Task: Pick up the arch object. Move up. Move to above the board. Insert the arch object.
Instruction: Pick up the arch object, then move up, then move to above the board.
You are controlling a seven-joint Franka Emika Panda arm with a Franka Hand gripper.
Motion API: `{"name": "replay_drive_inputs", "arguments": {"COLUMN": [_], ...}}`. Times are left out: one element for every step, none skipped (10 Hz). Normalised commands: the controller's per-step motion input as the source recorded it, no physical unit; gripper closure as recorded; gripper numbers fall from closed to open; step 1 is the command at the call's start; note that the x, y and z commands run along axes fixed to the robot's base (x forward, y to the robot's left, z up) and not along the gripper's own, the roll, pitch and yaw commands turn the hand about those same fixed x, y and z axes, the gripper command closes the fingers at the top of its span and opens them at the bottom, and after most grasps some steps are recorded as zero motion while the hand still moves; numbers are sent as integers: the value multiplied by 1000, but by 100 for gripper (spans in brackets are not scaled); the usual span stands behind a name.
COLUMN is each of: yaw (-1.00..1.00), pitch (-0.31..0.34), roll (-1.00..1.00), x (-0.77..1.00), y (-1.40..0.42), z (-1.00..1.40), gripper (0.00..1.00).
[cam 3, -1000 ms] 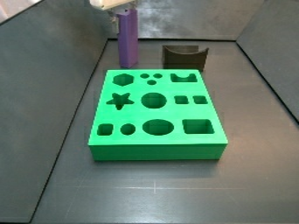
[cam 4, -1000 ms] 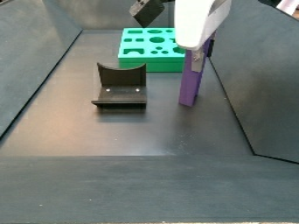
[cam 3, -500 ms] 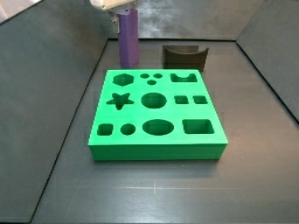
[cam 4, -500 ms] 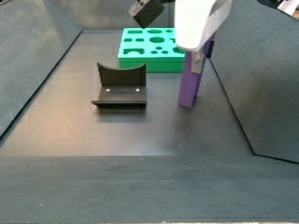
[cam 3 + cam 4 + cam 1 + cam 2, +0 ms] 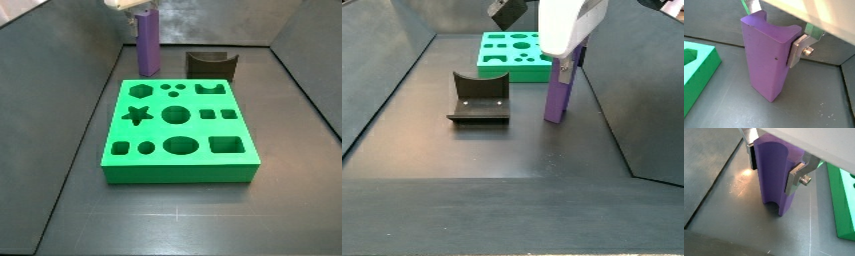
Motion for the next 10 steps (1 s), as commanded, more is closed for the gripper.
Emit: {"name": "replay_drive_inputs", "arguments": {"yaw": [0,0,30,34,34,28,24,-159,-159,-128], "pitch": [0,0,36,46,50,57,65,300,312,306], "roll": [0,0,-14,-8,16,35,53,-171,-169,-171], "x": [0,0,-40,-49,-33,-20,-8,444,452,431], "y": [0,0,-88,-76,-39,-23,-8,-53,-54,-45], "z": [0,833,799,731,553,396,236,1000,1000,1000], "gripper": [100,100,100,100,100,100,100,100,100,100]}}
